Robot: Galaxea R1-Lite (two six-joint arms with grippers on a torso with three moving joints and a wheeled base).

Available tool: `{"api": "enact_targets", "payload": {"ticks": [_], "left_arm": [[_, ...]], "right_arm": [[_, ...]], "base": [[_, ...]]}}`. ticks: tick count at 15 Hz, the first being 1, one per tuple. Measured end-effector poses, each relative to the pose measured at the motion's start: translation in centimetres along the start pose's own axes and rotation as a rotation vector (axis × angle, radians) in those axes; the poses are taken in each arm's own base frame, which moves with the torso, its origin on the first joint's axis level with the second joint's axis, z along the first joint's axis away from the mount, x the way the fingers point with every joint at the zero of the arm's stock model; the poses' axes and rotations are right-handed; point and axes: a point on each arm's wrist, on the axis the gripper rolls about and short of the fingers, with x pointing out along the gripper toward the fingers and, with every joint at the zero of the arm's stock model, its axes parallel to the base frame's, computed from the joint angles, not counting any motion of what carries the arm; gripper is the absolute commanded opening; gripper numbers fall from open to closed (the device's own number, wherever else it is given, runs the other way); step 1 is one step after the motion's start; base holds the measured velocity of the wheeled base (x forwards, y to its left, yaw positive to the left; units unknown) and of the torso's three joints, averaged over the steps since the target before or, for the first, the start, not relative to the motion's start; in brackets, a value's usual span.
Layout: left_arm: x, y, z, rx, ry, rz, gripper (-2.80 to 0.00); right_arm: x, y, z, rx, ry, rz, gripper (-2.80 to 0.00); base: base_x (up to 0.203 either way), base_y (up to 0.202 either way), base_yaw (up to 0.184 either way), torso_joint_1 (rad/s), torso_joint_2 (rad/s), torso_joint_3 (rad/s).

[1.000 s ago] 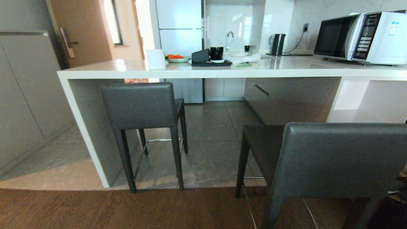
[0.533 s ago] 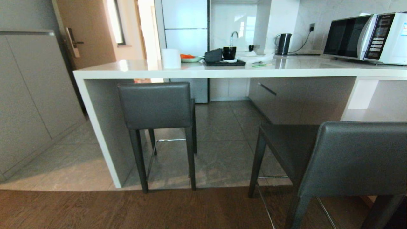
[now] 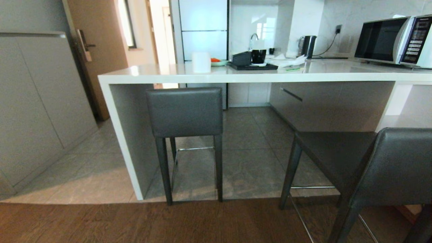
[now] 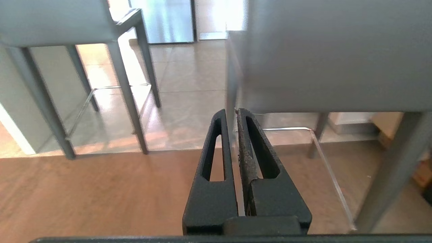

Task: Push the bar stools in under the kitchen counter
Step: Pull the gray chair out from under the dining table

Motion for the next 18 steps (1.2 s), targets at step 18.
{"api": "enact_targets", "payload": {"ticks": [18], "left_arm": [[0.0, 0.0, -0.01, -0.001, 0.0, 0.0, -2.8]], "right_arm": [[0.0, 0.0, 0.0, 0.003, 0.0, 0.0, -2.8]], "base": [[0.007, 0.109, -0.001, 0.001, 0.0, 0.002]]}}
